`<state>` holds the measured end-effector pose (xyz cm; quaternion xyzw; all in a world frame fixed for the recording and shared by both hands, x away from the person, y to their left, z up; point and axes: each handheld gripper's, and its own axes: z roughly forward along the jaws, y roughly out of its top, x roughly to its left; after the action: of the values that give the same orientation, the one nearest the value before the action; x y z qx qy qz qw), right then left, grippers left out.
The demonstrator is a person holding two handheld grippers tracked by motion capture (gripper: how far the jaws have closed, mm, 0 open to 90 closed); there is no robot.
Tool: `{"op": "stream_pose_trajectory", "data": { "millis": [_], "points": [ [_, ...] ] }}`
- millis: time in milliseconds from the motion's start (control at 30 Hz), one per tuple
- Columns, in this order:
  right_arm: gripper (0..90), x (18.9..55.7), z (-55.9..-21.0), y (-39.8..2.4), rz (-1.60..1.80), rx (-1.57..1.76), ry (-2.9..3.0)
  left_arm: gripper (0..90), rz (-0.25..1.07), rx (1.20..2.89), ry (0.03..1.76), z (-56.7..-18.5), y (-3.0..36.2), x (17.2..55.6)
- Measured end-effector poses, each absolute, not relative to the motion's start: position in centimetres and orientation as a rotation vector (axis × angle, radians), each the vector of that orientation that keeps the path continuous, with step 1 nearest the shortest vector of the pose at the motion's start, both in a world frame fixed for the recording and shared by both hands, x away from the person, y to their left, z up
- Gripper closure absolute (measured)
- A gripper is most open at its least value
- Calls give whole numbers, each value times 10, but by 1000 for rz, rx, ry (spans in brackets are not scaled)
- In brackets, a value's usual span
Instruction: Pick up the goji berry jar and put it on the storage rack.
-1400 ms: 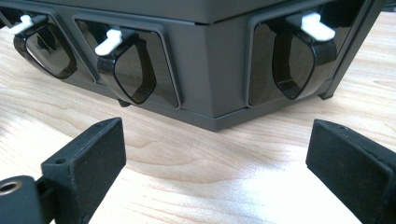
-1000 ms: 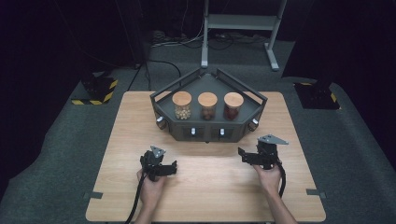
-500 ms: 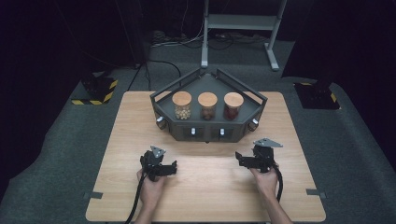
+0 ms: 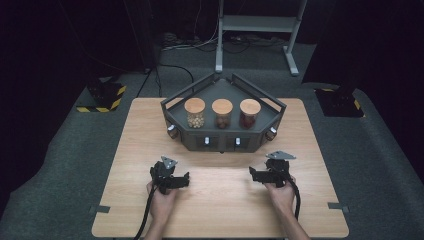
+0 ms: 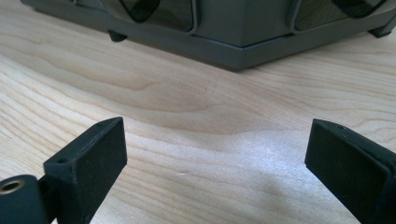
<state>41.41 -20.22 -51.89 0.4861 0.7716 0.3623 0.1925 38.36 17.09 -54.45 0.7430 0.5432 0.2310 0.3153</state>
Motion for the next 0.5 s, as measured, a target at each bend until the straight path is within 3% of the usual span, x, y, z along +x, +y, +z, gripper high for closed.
{"op": "stream_pose_trajectory", "data": {
  "millis": [500],
  "points": [
    [58, 415, -538, -197, 941, 1379, 2208, 59, 609, 1957, 1431, -544, 171, 384]
  ]
}}
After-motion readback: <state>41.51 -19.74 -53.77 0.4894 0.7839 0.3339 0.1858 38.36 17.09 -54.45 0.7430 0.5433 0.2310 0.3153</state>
